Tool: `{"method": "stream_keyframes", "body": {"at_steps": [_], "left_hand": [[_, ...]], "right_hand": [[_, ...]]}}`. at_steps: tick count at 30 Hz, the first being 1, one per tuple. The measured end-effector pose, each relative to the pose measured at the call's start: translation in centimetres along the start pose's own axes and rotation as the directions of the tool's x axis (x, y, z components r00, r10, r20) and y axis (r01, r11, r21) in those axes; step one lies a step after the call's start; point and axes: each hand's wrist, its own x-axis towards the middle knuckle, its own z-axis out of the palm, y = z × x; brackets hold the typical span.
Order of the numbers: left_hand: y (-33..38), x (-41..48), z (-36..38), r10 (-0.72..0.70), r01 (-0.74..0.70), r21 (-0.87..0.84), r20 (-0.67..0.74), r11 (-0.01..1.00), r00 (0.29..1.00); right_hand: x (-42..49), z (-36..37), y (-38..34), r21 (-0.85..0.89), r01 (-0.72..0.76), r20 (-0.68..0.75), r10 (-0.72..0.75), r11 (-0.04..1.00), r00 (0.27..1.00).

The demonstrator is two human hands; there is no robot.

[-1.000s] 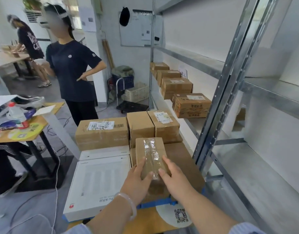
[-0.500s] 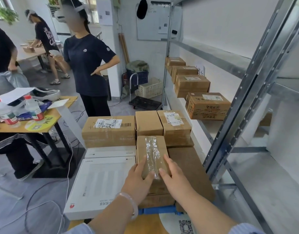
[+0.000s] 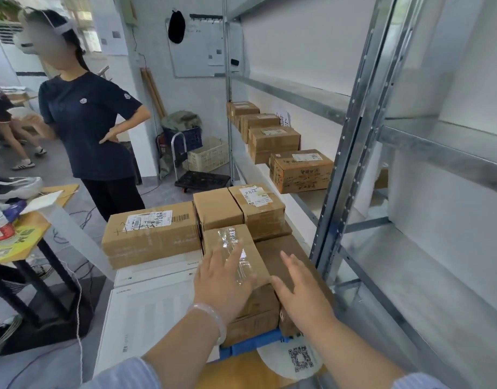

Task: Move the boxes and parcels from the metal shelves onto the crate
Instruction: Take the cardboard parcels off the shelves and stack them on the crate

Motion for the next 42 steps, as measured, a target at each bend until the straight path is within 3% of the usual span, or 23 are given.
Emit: {"method": "stream_keyframes", "body": {"at_steps": [3, 7, 11, 21, 34, 38, 42], "left_hand": [[2.6, -0.1, 1.0, 0.222, -0.220, 0.082, -0.014, 0.972, 0.975], [7.6, -2.5, 3.8, 0.427, -0.432, 0.070, 0.076, 0.899, 0.901], [12.7, -6.0, 6.0, 0.535, -0.549, 0.049, 0.167, 0.834, 0.828], [27.2, -18.2, 8.3, 0.761, -0.791, 0.001, 0.275, 0.611, 0.588], [42.0, -43.2, 11.8, 0.895, -0.891, -0.256, 0.350, 0.376, 0.277], [43.8, -47.3, 12.8, 0.888, -0.884, -0.307, 0.409, 0.352, 0.211], [45.4, -49.2, 13.3, 0.874, -0.869, -0.342, 0.450, 0.358, 0.182]], "right_hand": [[-3.2, -1.2, 2.2, -0.040, -0.120, -0.132, 0.114, 0.992, 0.985], [-8.3, -3.9, 5.8, -0.190, -0.289, -0.234, 0.243, 0.938, 0.941], [-13.3, -7.6, 8.5, -0.320, -0.396, -0.371, 0.271, 0.861, 0.888], [-31.1, -16.1, 13.7, -0.377, -0.617, -0.552, 0.367, 0.690, 0.748], [-60.1, -25.4, 18.3, -0.158, -0.851, -0.736, 0.515, 0.501, 0.440], [-64.5, -26.6, 19.0, -0.055, -0.870, -0.761, 0.543, 0.490, 0.354], [-66.5, -26.6, 19.5, 0.012, -0.861, -0.748, 0.576, 0.509, 0.330]]}}
